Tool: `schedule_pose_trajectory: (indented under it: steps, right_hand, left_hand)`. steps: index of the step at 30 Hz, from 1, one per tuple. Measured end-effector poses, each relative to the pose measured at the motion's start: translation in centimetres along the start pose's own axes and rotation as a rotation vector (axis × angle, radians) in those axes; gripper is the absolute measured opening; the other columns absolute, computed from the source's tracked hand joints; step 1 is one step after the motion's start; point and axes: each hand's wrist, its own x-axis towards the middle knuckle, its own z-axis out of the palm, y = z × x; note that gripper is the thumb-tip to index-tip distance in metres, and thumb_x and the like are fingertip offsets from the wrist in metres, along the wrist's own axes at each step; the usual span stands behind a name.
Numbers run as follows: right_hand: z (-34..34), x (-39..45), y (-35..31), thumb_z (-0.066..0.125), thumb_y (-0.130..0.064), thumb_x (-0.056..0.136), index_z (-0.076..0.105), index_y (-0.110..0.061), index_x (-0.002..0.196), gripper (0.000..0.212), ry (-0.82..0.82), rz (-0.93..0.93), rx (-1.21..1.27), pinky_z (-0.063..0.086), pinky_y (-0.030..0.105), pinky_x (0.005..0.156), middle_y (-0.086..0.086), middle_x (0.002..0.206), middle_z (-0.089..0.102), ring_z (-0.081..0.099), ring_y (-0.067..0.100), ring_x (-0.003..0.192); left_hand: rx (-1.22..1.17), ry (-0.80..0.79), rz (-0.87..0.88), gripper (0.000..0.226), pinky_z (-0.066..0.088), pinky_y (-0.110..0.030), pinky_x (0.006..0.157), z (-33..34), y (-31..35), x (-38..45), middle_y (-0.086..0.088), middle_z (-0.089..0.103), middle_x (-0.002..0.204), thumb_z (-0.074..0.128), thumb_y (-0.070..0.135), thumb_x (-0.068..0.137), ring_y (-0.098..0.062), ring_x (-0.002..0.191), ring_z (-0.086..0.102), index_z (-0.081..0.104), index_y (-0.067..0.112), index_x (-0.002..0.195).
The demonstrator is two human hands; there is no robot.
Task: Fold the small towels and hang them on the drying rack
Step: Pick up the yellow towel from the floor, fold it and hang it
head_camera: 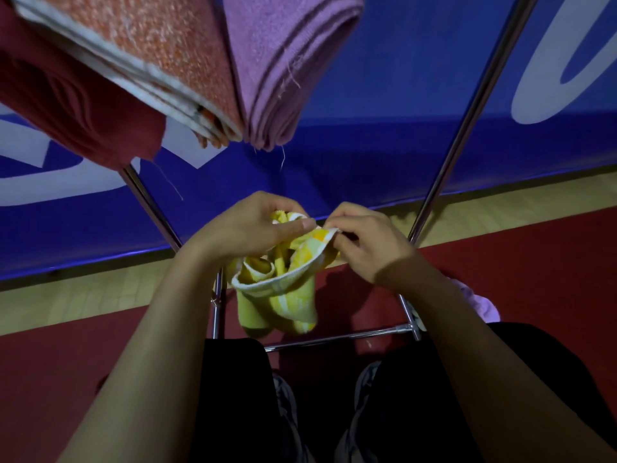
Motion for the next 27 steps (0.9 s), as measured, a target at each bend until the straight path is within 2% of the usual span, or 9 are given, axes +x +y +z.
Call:
schedule_pose_trajectory:
  steps: [3,5,9,12,15,18,21,24,27]
  right_hand:
    - [-0.6,0.1,0.1,0.048,-0.014,0.103,0.069,-0.007,0.100,0.023,-0.003,-0.002,0.008,0.046,0.026,0.081,0.002,0.101,0.061,0.059,0.013,0.090]
    - [-0.7,0.1,0.0,0.041,-0.016,0.105,0.066,-0.003,0.101,0.028,0.017,-0.009,0.018,0.046,0.028,0.083,0.006,0.102,0.059,0.059,0.017,0.091]
    - [-1.6,-0.1,0.5,0.052,-0.016,0.104,0.073,-0.008,0.104,0.022,0.020,-0.004,0.016,0.049,0.029,0.086,0.002,0.104,0.065,0.063,0.014,0.097]
    - [-2.6,-0.2,0.5,0.067,-0.012,0.097,0.079,-0.020,0.102,0.015,0.054,0.016,0.023,0.053,0.025,0.081,-0.006,0.098,0.072,0.068,0.008,0.093]
    - [-2.8,-0.3,-0.1,0.070,-0.009,0.094,0.078,-0.027,0.096,0.020,0.038,0.069,0.057,0.053,0.020,0.070,-0.004,0.088,0.075,0.070,0.009,0.081]
    - [-2.8,-0.4,-0.3,0.075,-0.012,0.090,0.077,-0.028,0.088,0.016,0.038,0.141,0.128,0.051,0.014,0.064,-0.003,0.079,0.076,0.070,0.011,0.072]
    - [-2.8,-0.4,-0.2,0.080,-0.016,0.087,0.078,-0.023,0.088,0.008,0.067,0.170,0.196,0.051,0.023,0.063,-0.002,0.075,0.073,0.066,0.013,0.067]
    - [-2.8,-0.3,0.0,0.075,-0.018,0.093,0.077,-0.017,0.094,0.002,0.047,0.187,0.302,0.055,0.030,0.071,-0.003,0.082,0.074,0.069,0.010,0.076]
    - [-2.5,-0.3,0.6,0.070,-0.026,0.097,0.074,-0.019,0.093,0.009,0.065,0.161,0.235,0.058,0.034,0.074,-0.001,0.093,0.067,0.069,0.014,0.085]
  left_hand:
    - [-0.071,0.074,0.029,0.019,0.046,-0.018,0.058,0.6,0.2,0.3,0.002,0.066,0.068,0.066,0.037,0.100,-0.005,0.059,0.058,0.074,0.021,0.094]
    - [-0.090,0.101,0.024,0.029,0.044,-0.018,0.052,0.9,0.3,0.4,0.003,0.059,0.062,0.061,0.037,0.104,-0.007,0.053,0.055,0.067,0.009,0.096]
    - [-0.133,0.087,0.032,0.034,0.041,-0.029,0.053,1.1,0.2,0.3,-0.003,0.052,0.063,0.052,0.036,0.108,-0.013,0.054,0.054,0.058,0.003,0.103]
    - [-0.148,0.060,0.038,0.035,0.044,-0.031,0.058,0.9,0.2,0.3,-0.002,0.057,0.071,0.062,0.045,0.101,-0.016,0.061,0.053,0.065,0.011,0.102]
    - [-0.120,0.010,0.054,0.025,0.054,-0.023,0.067,0.7,0.2,0.2,0.001,0.075,0.083,0.073,0.044,0.095,-0.010,0.073,0.069,0.074,0.019,0.100]
    - [-0.073,0.070,0.074,0.026,0.043,-0.015,0.058,0.9,0.5,0.2,0.002,0.065,0.069,0.069,0.038,0.099,-0.005,0.060,0.057,0.076,0.014,0.092]
    - [-0.054,0.101,0.071,0.040,0.037,-0.022,0.054,1.2,0.5,0.4,-0.007,0.049,0.063,0.061,0.042,0.103,-0.010,0.056,0.044,0.070,0.007,0.086]
    - [0.001,0.059,0.086,0.034,0.047,-0.033,0.061,1.4,0.3,0.6,-0.016,0.063,0.073,0.061,0.043,0.103,-0.012,0.058,0.053,0.073,0.013,0.090]
    - [0.088,0.042,0.121,0.025,0.057,-0.047,0.071,2.0,0.2,0.8,-0.006,0.070,0.080,0.062,0.042,0.099,-0.020,0.069,0.066,0.076,0.022,0.095]
